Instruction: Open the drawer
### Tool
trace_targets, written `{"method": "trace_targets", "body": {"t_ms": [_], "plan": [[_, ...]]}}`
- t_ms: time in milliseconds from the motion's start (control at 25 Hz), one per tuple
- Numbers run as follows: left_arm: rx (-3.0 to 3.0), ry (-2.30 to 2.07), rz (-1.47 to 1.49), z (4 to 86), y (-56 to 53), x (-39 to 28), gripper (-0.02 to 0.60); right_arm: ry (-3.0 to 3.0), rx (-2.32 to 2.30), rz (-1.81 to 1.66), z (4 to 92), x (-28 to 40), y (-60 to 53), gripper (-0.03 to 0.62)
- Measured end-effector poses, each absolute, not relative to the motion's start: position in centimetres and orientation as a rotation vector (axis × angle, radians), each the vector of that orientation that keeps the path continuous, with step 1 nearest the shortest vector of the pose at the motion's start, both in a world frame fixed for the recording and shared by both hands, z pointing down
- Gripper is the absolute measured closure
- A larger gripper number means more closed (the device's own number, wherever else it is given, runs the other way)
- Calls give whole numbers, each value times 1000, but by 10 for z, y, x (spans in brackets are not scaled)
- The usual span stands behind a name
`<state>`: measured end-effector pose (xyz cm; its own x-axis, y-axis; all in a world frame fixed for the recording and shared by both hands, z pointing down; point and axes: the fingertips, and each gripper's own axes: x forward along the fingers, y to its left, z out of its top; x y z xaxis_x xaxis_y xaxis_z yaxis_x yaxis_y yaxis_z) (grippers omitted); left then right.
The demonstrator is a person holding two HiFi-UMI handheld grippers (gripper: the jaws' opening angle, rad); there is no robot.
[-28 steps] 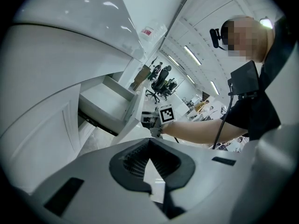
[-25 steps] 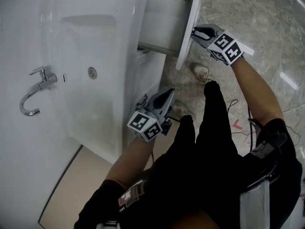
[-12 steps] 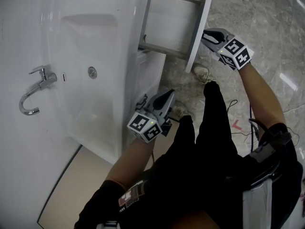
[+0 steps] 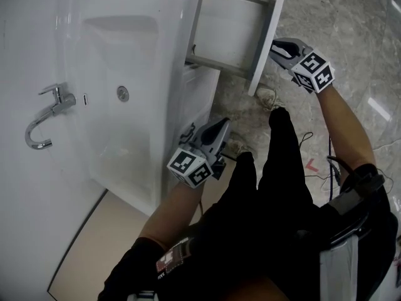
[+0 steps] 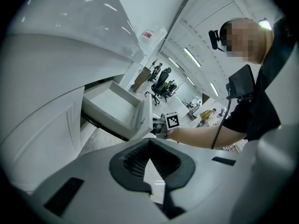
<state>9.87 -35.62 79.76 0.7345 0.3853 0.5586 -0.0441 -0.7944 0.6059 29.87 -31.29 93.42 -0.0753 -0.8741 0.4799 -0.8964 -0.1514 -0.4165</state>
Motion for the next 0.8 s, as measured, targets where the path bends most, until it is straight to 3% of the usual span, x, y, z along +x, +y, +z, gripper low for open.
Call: {"method": "trace_targets", "body": {"t_ms": [800], "plan": [[2377, 253, 807, 729, -378, 83, 594, -1848, 2202, 1071, 901, 287, -296, 434]]}}
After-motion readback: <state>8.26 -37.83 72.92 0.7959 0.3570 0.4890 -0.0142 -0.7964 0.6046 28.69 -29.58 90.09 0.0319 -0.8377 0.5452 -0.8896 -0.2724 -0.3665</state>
